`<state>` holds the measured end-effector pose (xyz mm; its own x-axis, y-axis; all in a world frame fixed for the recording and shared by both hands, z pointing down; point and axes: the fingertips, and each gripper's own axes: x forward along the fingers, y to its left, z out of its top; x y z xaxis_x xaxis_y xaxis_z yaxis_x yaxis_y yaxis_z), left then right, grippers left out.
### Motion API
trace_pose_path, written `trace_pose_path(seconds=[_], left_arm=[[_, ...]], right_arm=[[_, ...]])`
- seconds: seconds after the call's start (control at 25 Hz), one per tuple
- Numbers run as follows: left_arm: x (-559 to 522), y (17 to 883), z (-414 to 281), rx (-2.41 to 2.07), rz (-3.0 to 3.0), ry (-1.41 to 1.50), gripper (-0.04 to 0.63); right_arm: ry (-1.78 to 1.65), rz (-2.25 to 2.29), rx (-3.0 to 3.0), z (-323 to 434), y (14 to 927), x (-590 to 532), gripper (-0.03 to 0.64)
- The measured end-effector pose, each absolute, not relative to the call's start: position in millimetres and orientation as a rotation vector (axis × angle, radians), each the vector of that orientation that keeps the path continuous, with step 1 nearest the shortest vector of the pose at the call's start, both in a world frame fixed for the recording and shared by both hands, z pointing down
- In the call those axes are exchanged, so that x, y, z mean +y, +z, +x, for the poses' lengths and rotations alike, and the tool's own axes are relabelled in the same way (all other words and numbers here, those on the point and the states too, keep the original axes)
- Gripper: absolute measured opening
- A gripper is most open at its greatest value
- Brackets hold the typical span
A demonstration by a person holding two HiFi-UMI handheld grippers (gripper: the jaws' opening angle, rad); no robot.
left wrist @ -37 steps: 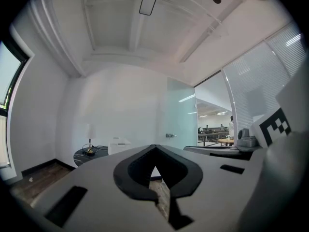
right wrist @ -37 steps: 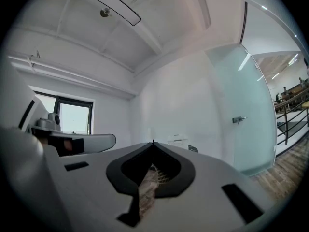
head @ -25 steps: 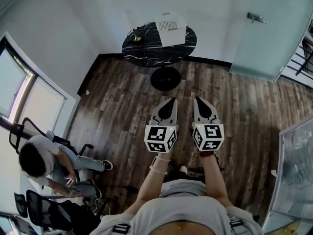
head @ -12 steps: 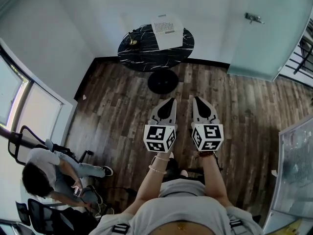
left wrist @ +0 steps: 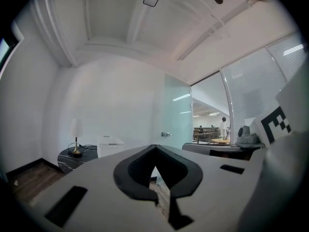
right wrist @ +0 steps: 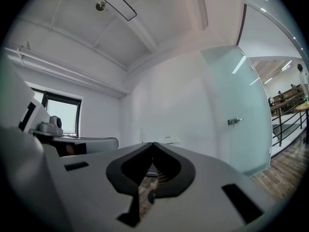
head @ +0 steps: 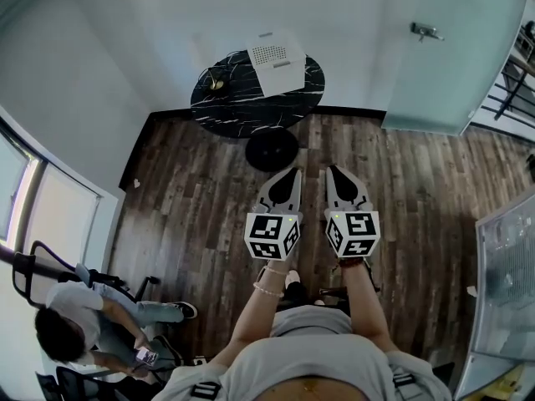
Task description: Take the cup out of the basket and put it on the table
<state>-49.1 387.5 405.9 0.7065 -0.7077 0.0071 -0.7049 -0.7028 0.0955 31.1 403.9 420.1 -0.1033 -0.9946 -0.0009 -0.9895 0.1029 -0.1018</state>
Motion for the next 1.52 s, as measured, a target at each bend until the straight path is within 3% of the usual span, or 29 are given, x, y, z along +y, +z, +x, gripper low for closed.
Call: trace_pose_path(seconds=[0.84, 1.52], left_arm=[[309, 420, -97, -1.068, 2.824, -0.041, 0.006], [264, 418, -86, -1.048, 2.8, -0.073, 0.006]], right_arm=[[-0.125, -2.119, 2.251, -27, 430, 325, 0.008], [-0.144, -2.147, 2.254, -17, 432, 286, 0.008]])
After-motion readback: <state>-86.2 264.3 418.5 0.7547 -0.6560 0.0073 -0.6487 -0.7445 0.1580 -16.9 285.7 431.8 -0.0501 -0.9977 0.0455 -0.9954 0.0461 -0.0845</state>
